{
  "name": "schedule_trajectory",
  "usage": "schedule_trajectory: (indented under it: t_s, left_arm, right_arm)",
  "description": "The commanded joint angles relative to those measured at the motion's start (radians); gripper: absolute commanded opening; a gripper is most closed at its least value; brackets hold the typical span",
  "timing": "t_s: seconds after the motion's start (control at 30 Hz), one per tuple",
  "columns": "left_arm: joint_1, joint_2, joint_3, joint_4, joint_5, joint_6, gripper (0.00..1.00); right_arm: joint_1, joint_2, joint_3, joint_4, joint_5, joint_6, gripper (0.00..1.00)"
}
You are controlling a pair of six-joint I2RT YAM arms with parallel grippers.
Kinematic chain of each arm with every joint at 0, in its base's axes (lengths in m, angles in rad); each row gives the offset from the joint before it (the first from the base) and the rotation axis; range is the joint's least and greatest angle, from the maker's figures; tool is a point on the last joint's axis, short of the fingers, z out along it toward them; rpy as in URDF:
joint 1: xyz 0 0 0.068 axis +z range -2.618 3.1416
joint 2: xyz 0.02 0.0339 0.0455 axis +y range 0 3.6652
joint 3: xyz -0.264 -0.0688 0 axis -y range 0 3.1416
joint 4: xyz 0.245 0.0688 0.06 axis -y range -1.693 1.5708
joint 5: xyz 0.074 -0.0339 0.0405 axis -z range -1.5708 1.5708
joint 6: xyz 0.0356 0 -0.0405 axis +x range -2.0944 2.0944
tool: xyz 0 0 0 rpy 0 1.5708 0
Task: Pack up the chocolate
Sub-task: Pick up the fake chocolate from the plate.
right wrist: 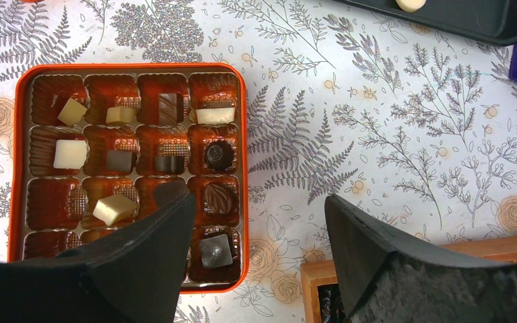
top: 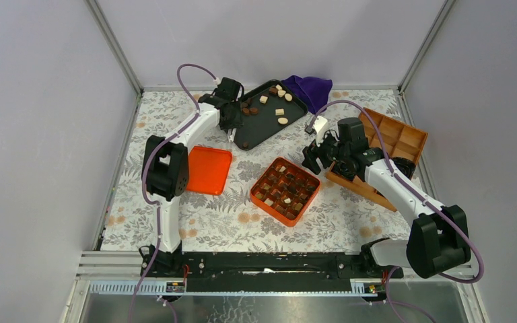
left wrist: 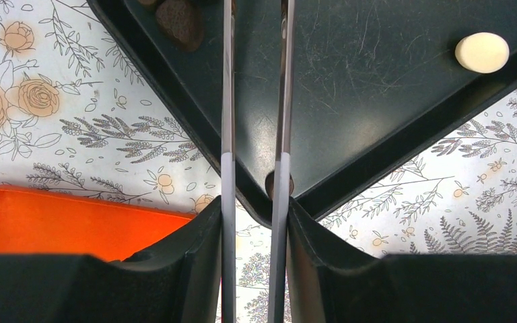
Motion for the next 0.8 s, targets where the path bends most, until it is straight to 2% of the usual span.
schedule_trajectory:
  t_s: [0.0, 0.43, 0.57, 0.63, 0.7, 0.77]
  left_arm:
    - [0.008, -0.006, 0.02, -0.006, -0.012, -0.002, 0.41]
    - [0.005, 0.047, 0.043, -0.043, 0.006, 0.026, 0.4]
    - [0.005, 0.065, 0.07, -0.056, 0.013, 0.028, 0.37]
    - [0.005, 0.065, 0.075, -0.057, 0.014, 0.032, 0.28]
    - [0.006, 0.055, 0.076, -0.057, 0.024, 0.034, 0.12]
    - [0.004, 0.034, 0.074, -0.055, 0.04, 0.038, 0.01]
  right_arm:
    - [-0.001, -0.003, 0.008, 0.005, -0.026, -0.014, 0.78]
    - [0.0, 0.0, 0.01, 0.002, -0.031, -0.016, 0.77]
    - [0.0, 0.001, 0.01, 0.0, -0.033, -0.016, 0.78]
    - [0.001, 0.0, 0.01, 0.0, -0.034, -0.018, 0.77]
    - [0.002, 0.0, 0.01, 0.0, -0.033, -0.017, 0.78]
    - [0.002, 0.0, 0.01, -0.001, -0.034, -0.018, 0.78]
